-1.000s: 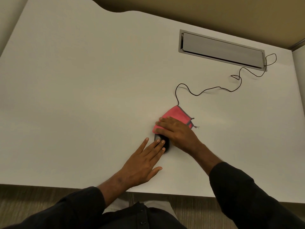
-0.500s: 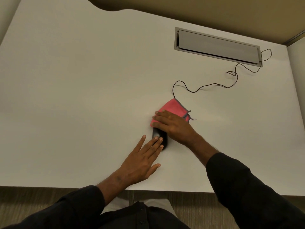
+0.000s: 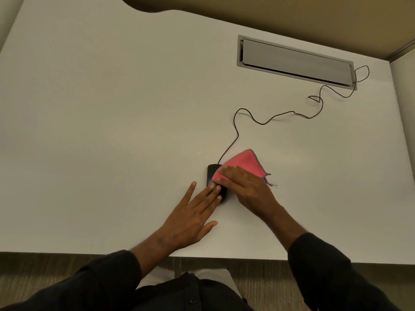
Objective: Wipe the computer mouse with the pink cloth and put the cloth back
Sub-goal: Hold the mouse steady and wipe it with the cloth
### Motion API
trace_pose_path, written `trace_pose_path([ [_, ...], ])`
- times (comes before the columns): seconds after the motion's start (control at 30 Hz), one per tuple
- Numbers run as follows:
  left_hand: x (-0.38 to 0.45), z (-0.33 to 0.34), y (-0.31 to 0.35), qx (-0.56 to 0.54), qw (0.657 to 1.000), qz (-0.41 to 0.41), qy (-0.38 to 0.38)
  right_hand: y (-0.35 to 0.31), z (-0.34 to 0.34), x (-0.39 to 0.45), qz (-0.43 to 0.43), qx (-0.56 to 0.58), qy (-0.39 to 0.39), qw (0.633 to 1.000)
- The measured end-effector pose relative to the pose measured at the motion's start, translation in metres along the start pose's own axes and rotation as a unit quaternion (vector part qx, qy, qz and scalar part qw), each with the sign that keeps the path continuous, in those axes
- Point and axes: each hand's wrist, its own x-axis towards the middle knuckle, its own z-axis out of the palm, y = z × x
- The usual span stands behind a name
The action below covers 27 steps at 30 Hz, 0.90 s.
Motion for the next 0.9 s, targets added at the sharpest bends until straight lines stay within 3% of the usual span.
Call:
trace_pose_path([
  [0.37,-0.001,-0.002,0.0,0.006,1.0,0.004,0.005,0.014,-0.008,-0.009,0.056,-0.027,0.044,0.997],
  [0.53,0.0,-0.002,-0.001,0.006,1.0,0.005,0.013,-0.005,0.001,-0.008,0.014,-0.009,0.011,1.0],
  [0.9,-0.001,-0.003,-0.003,0.011,1.0,0.008,-0.002,0.026,-0.001,0.013,0.081,-0.053,0.003,0.995],
])
